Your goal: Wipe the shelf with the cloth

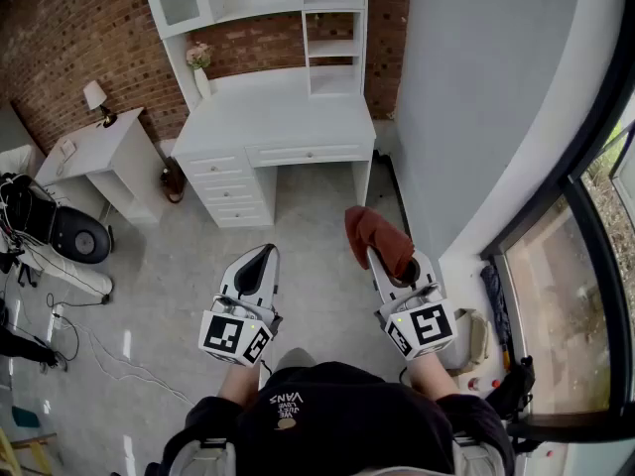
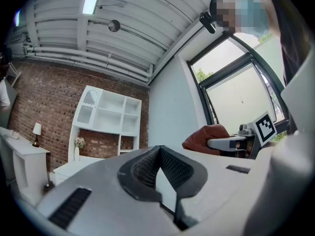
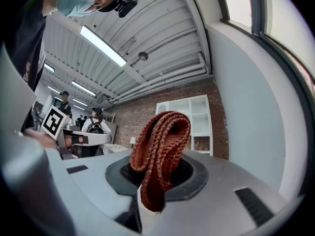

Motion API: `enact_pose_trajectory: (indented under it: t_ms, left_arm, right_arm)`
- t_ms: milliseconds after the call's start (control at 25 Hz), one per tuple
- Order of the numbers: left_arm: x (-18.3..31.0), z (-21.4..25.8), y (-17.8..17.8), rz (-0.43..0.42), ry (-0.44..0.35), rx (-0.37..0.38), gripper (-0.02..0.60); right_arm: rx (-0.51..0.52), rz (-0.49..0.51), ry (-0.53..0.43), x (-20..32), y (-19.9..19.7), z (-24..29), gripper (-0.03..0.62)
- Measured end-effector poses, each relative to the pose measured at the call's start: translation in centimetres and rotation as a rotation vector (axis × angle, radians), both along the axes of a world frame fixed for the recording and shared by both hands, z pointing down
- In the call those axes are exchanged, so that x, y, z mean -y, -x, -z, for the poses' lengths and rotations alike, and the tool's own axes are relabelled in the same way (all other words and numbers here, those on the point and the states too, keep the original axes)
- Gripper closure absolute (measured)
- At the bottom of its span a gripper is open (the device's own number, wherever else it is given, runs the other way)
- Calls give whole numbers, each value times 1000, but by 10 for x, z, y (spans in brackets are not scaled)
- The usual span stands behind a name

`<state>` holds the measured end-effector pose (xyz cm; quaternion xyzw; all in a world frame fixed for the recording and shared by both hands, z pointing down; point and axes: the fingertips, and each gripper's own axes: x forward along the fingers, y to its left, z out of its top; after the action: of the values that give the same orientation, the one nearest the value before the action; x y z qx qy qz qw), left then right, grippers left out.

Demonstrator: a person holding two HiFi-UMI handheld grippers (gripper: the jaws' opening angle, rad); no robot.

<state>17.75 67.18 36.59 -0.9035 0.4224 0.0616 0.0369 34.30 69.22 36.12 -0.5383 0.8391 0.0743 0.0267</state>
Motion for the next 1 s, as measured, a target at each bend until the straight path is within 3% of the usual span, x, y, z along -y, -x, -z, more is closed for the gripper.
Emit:
enact_pose_trajectory:
  t_ms: [480,680,1000]
  left_arm:
    - [45,-9,-8,-2,9,-17,575]
    - [94,-13,20,-1,12,-31,575]
    - [188,-8,94,14,21,-47,575]
  right_arm:
    - [64,1,29,37,-9,-13,505]
    - [71,-19,33,85,11,-16,505]
    - [75,-23,39,184,77,-5,503]
